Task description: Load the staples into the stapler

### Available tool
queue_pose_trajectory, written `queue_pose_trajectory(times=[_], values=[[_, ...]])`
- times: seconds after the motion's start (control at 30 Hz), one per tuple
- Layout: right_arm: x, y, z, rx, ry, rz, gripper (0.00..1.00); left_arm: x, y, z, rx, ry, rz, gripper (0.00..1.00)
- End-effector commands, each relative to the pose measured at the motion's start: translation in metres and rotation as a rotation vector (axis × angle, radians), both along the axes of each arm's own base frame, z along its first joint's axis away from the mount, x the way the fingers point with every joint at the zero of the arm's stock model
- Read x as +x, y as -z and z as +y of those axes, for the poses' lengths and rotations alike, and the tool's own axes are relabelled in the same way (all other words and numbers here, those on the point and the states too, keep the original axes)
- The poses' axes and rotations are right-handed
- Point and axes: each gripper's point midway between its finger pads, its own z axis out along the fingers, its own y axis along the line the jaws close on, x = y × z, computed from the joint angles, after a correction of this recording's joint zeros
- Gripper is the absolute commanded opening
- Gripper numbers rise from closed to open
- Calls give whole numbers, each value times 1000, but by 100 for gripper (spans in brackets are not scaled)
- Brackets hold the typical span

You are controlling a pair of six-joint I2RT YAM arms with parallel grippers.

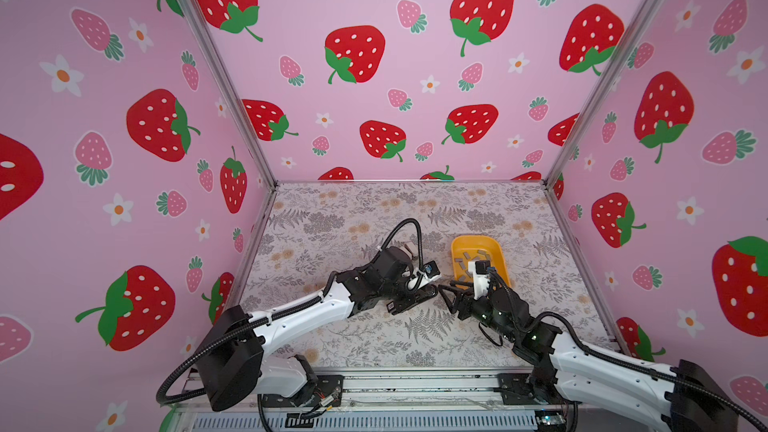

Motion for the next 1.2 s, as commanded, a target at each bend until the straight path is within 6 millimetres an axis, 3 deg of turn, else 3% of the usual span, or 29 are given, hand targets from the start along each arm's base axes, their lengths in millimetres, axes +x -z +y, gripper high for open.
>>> queue_pose_trajectory(times=[0.0,0.27,0.4,0.73,0.97,1.17], values=[[10,-13,1,54,55,-19,59,6,-29,-11,-36,44,-77,0],[15,11,15,0,37,28,52,1,-39,-16,-71,79,-76,0],[11,19,22,-13,-2,38,45,-1,-37,-17,-66,96,-71,0],[6,29,30,-43,-18,46,43,-6,-44,-22,-86,138,-63,0],[14,44,23,-93,42,56,42,-16,-60,-20,-129,179,-80,0],[17,59,18,-126,77,74,39,-22,-61,-18,-138,200,-92,0]])
